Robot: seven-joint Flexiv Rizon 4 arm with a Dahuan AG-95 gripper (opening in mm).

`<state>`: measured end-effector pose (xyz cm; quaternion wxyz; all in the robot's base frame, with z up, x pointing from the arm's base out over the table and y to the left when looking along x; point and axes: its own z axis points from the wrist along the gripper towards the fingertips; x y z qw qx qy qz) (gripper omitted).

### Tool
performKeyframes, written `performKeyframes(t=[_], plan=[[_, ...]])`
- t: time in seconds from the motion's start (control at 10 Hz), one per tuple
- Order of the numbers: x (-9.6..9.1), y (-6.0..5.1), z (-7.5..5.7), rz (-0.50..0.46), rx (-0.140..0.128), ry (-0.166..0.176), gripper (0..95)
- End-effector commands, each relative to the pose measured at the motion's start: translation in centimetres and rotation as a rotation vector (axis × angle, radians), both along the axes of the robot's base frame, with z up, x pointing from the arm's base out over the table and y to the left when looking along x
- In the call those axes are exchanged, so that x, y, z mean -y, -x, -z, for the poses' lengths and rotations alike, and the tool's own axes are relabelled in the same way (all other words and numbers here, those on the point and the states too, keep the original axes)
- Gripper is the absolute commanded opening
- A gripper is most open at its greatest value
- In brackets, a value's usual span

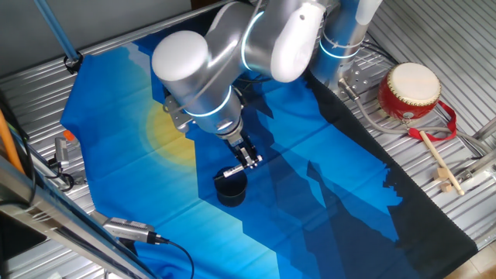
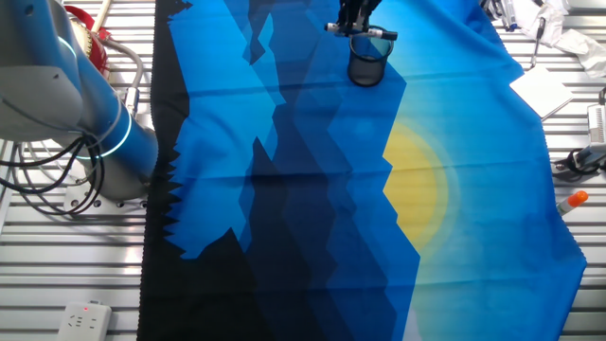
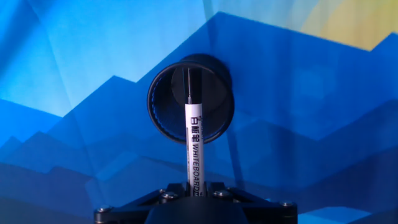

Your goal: Put the pen into the pen holder

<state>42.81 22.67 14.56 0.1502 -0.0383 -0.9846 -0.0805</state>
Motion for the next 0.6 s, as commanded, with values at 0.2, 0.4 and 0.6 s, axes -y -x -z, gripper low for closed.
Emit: performKeyframes(t=[0.2,0.4,0.6], plan=[[-0.3,0.79,-0.1,0.044,-0.054,-0.065,0.0],[-0.37,0.85,-0.14,0.083,-0.106,-0.134,0.0],[-0.41,0.89,-0.17,0.105,-0.145,-0.169,0.0]])
